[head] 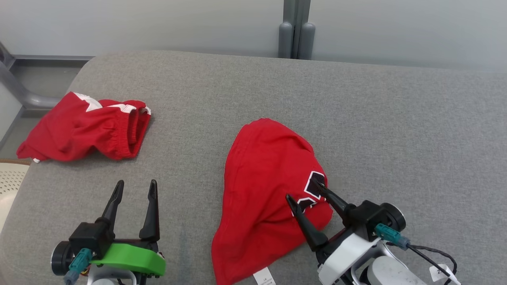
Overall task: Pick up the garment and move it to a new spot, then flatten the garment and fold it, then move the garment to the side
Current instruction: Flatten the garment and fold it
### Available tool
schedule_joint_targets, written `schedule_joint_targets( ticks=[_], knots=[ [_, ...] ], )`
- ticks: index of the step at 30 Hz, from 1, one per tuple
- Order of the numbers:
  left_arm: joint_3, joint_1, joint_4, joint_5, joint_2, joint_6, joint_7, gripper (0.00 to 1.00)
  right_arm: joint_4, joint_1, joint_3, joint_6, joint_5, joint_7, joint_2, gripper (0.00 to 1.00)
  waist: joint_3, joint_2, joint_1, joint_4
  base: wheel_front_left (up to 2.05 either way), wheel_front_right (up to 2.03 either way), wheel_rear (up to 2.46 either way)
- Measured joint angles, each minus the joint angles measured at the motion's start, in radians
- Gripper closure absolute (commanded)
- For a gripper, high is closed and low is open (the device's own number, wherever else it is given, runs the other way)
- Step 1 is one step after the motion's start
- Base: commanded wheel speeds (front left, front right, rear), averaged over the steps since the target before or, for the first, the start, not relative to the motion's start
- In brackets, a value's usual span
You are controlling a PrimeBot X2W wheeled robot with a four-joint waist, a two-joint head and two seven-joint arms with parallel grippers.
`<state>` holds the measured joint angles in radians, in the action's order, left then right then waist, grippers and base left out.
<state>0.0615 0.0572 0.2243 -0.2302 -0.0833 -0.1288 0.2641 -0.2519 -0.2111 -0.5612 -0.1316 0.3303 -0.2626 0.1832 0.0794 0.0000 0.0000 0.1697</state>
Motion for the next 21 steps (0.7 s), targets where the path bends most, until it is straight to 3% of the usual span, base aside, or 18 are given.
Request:
schedule_joint_targets(
  ticks=[5, 12, 21],
  knots=[
    [-0.003, -0.001, -0.001, 0.001, 0.0, 0.0, 0.0, 0.0, -0.016, 0.007, -0.009, 0.0, -0.017, 0.0, -0.004, 0.0, 0.004, 0.0, 0.0, 0.011, 0.0, 0.0, 0.0],
    [-0.002, -0.001, -0.002, 0.001, 0.002, 0.0, 0.0, 0.0, -0.061, -0.006, 0.068, 0.0, -0.064, 0.0, 0.001, 0.0, 0.015, 0.0, 0.0, 0.024, 0.0, 0.0, 0.0],
    [-0.002, 0.0, -0.001, 0.001, 0.007, 0.0, 0.0, 0.0, -0.123, -0.063, -0.073, 0.0, -0.111, 0.006, 0.022, 0.0, 0.025, 0.0, 0.0, 0.047, 0.0, 0.0, 0.0]
  ],
)
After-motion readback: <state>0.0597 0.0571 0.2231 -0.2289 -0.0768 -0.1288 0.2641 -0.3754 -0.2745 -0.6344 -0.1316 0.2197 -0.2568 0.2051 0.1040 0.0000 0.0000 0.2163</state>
